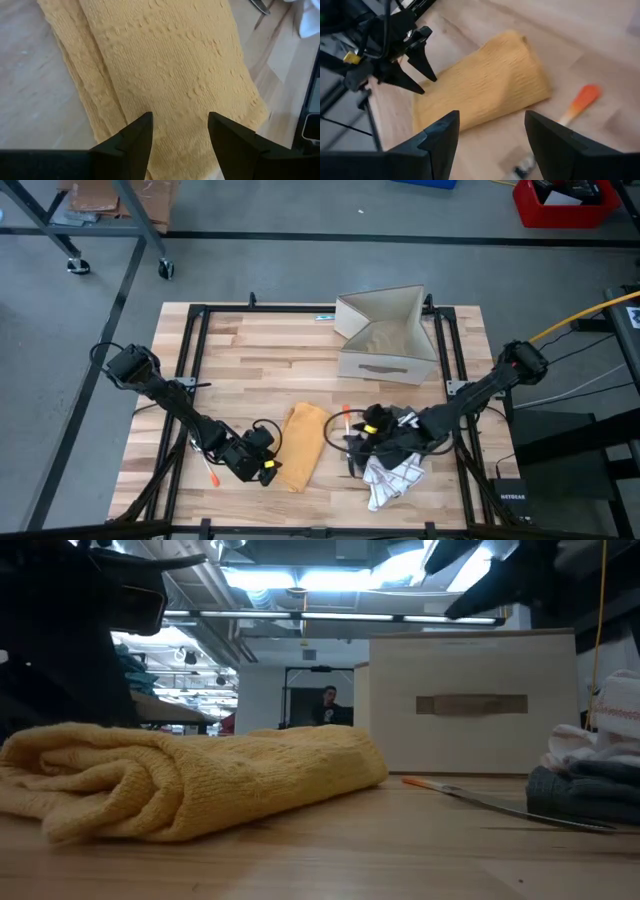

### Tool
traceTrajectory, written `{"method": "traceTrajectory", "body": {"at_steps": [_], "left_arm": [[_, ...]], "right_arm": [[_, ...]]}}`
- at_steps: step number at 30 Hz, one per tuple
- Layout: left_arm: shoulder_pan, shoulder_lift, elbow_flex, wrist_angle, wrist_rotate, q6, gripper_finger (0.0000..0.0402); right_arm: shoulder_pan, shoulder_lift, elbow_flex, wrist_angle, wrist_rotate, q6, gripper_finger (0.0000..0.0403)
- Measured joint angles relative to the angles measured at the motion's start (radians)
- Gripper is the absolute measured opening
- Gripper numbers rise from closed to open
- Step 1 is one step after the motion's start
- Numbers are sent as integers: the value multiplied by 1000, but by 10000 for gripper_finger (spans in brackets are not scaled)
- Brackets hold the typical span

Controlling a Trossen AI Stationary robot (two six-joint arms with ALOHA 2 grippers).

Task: Fold towel
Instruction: Stack the orange kitchen towel onto of the white kitchen towel

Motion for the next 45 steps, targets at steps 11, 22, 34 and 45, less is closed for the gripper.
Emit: {"method": "traceTrajectory", "body": {"at_steps": [11,22,34,45], "left_arm": [[1,0,0,-76,21,-55,185],[3,-1,2,-172,76,-63,185],[15,-20,2,-170,80,-131,185],[26,-165,0,-331,86,-59,185]], "right_arm": [[-83,215,0,293,-208,142,230],[-113,317,0,337,-238,316,230],[-116,394,0,354,-211,489,230],[-118,395,1,419,-143,515,230]]}}
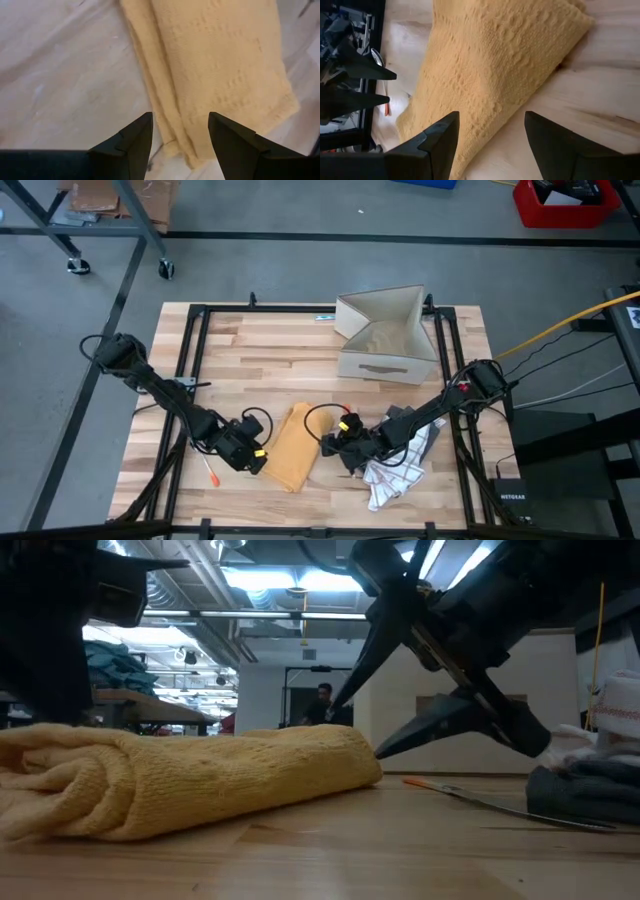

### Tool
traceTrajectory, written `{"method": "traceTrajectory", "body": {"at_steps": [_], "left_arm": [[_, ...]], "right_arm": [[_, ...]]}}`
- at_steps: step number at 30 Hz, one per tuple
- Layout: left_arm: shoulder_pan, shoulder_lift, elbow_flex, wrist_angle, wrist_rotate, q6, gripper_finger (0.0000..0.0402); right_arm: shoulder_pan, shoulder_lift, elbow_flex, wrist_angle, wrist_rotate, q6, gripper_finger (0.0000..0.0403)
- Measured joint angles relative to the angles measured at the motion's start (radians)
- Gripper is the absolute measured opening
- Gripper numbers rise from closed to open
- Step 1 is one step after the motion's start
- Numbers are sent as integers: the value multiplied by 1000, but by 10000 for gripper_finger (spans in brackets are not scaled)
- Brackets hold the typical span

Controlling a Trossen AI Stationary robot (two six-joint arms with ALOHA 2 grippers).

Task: Fold towel
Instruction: Stack the orange kitchen towel onto of the white kitchen towel

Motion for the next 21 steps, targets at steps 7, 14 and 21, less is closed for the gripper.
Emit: {"method": "traceTrajectory", "body": {"at_steps": [7,14,21], "left_arm": [[0,11,-5,-3,-1,8,185],[14,51,-5,6,-12,-28,185],[22,113,-5,21,-11,-98,185]], "right_arm": [[0,0,0,-1,23,12,230],[-6,43,0,35,25,38,230],[-14,118,1,190,19,39,230]]}}
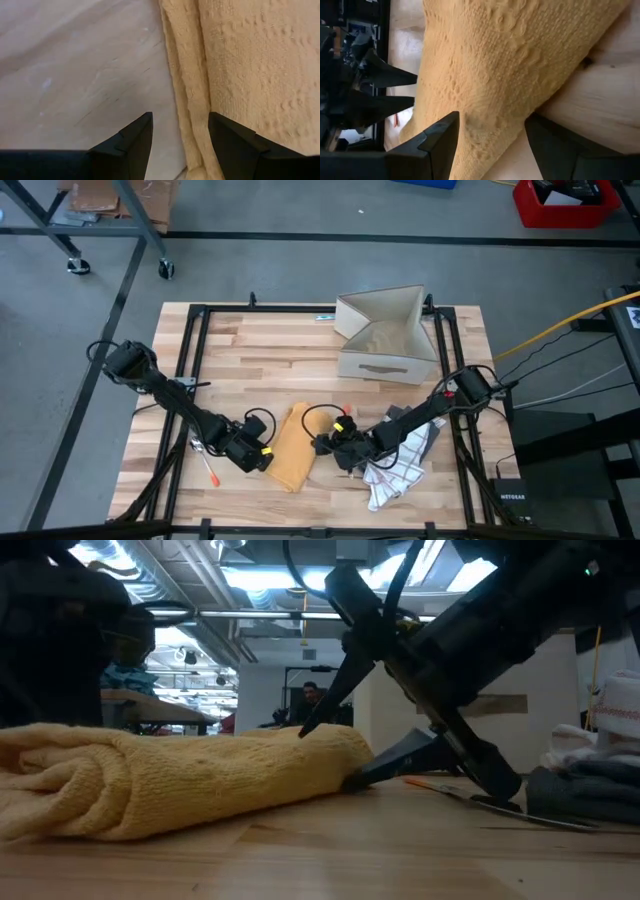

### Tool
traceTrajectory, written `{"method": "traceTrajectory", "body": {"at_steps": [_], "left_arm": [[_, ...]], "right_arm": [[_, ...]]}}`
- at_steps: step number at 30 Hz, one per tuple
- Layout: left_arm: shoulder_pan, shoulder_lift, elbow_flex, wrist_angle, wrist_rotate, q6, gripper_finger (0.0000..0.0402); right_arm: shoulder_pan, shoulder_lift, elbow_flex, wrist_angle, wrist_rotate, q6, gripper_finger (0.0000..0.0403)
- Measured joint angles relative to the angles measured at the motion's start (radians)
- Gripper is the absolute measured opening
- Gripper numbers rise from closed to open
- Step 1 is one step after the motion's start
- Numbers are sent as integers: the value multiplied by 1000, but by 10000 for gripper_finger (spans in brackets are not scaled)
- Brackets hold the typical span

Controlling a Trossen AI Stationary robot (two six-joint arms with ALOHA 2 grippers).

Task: Fold towel
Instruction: Stack the orange kitchen towel onto of the white kitchen towel

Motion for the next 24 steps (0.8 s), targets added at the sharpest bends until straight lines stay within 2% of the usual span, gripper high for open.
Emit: {"method": "traceTrajectory", "body": {"at_steps": [14,21,24], "left_arm": [[10,108,2,165,0,0,182],[11,111,1,216,14,60,151],[11,111,1,218,16,80,129]], "right_arm": [[-36,15,3,-9,2,-46,230],[-69,17,3,-3,-9,-124,228],[-71,17,2,-3,-16,-148,209]]}}
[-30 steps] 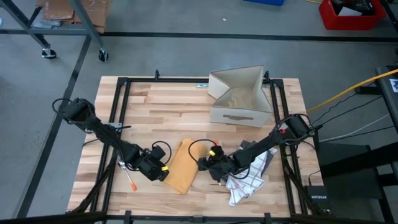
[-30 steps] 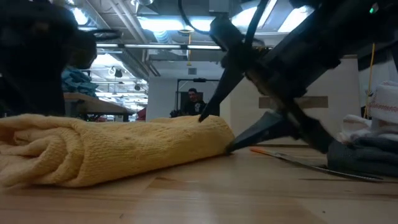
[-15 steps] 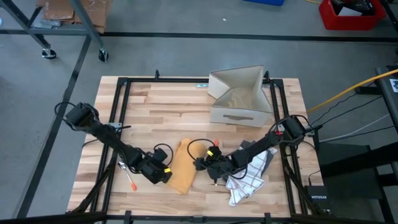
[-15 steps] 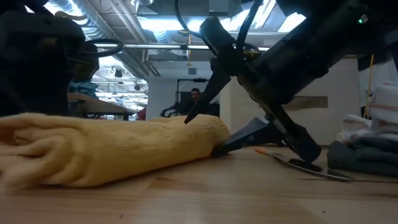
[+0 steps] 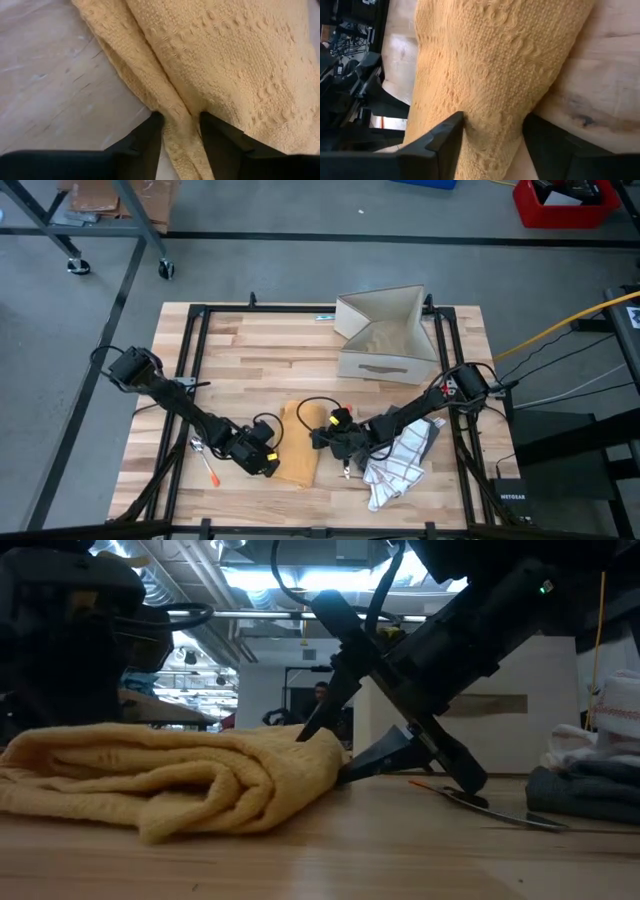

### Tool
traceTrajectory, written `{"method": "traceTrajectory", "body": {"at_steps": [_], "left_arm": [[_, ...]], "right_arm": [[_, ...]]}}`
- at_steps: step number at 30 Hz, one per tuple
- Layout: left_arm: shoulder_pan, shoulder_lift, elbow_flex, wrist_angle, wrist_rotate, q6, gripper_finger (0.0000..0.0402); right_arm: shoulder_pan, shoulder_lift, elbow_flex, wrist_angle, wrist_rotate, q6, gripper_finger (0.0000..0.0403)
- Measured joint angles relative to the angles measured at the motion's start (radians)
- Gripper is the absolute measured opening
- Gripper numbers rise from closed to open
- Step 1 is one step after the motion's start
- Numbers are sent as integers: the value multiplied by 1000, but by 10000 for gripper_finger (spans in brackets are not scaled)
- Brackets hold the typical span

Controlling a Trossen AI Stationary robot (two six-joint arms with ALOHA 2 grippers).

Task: Fold towel
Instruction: Stack the orange kitchen towel onto of the white kitchen towel

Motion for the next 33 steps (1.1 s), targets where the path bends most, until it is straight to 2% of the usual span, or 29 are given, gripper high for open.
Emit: {"method": "traceTrajectory", "body": {"at_steps": [6,10,11,17,21,27,33], "left_arm": [[0,1,0,2,-10,41,75],[0,2,-1,18,-15,70,28],[0,2,-1,29,-15,76,17],[0,4,0,109,-29,139,10],[0,4,22,202,-41,243,5],[-1,4,57,204,-42,337,4],[-3,1,65,203,-27,363,3]], "right_arm": [[2,1,0,5,-3,-35,113],[2,4,-3,51,-30,-165,29],[2,5,-4,68,-41,-206,18],[-1,9,36,96,-163,-315,33],[2,9,75,97,-220,-383,12],[2,8,146,76,-229,-445,16],[2,6,212,-39,-232,-495,11]]}}
